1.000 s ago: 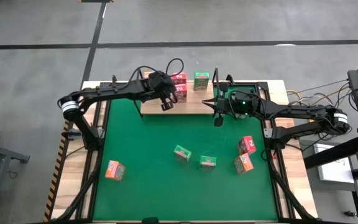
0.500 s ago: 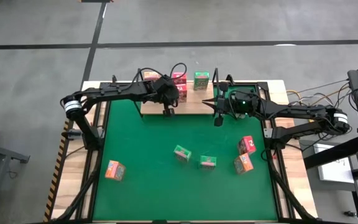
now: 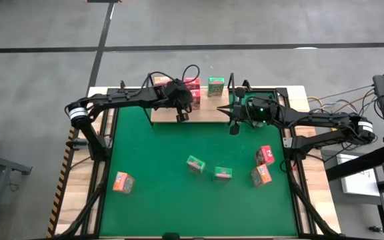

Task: Stack cereal on shelf
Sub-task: Put the bottom red cereal box on the shelf aligned with the other red cereal box

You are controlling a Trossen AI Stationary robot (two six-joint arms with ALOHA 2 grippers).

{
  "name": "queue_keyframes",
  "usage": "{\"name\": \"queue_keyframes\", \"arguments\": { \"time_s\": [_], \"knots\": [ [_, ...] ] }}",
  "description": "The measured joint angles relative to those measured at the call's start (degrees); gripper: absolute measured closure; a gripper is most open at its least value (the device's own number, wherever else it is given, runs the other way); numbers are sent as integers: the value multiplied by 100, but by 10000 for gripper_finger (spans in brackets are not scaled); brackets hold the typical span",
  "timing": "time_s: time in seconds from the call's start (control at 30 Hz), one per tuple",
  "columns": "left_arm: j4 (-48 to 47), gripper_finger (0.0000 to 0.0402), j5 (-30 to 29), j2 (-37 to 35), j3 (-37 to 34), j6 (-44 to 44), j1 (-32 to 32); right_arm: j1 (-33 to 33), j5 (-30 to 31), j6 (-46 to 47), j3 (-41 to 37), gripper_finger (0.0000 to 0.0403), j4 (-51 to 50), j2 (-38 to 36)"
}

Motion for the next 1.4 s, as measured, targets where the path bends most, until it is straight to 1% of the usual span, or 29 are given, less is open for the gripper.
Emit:
{"name": "queue_keyframes", "arguments": {
  "time_s": [0.37, 0.6, 0.97, 1.1, 1.2, 1.33, 1.4],
  "knots": [
    [4, 402, 2, 0, 0, 0, 5, 0, 0, -20, 0, 390, 4, 0],
    [-715, 402, 2, 0, 0, 76, 11, 0, 0, -24, 0, 390, 4, 0],
    [-130, 402, 4, 4, 0, 97, 101, 0, 0, -26, 0, 390, 17, 0],
    [-161, 402, 6, 6, 0, 89, 101, 0, 0, -26, 0, 390, 17, 0],
    [-287, 402, 6, 2, 0, 45, 57, 0, 0, -48, 0, 390, 17, 0],
    [-811, 402, -6, -162, -4, 1, -20, 0, 0, -48, 0, 390, 17, 0],
    [-917, 402, -238, -232, -4, -25, -19, 0, 0, -55, 0, 390, 19, 0]
  ]
}}
